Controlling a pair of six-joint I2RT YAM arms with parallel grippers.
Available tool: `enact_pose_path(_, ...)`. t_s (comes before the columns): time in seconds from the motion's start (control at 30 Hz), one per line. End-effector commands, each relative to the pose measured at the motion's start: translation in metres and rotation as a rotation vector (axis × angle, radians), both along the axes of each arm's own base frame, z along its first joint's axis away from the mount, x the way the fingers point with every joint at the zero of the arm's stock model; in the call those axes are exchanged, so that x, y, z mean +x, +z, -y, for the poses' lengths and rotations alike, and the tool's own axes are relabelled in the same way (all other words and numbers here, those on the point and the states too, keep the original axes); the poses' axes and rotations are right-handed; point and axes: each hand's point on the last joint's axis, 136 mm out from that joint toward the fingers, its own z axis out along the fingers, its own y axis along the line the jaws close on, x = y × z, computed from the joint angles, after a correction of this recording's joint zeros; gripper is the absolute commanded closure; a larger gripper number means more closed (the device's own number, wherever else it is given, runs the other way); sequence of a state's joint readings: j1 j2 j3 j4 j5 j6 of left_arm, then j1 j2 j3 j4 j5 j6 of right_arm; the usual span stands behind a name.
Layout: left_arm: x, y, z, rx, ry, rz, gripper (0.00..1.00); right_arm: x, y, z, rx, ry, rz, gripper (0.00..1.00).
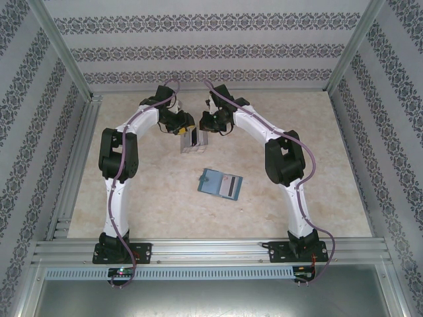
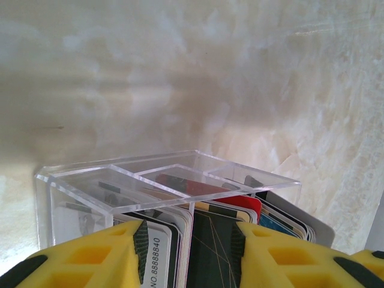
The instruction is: Put the credit cards into the card holder
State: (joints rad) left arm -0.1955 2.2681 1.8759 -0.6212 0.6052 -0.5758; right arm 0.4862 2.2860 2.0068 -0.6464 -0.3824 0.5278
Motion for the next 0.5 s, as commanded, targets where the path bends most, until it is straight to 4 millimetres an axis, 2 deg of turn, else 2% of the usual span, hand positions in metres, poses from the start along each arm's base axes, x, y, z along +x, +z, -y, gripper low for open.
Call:
enact_pose_path(0.0, -0.001, -0.001, 0.007, 0.001, -0.011, -0.006, 0.57, -0.001, 0.019, 0.000, 0.022, 0.000, 0.029, 0.87)
enact_pose_path(0.47, -0.002, 0.005, 0.007, 0.003, -0.011, 0.005, 0.57, -0.005, 0.044, 0.008, 0.035, -0.013, 0.084, 0.90)
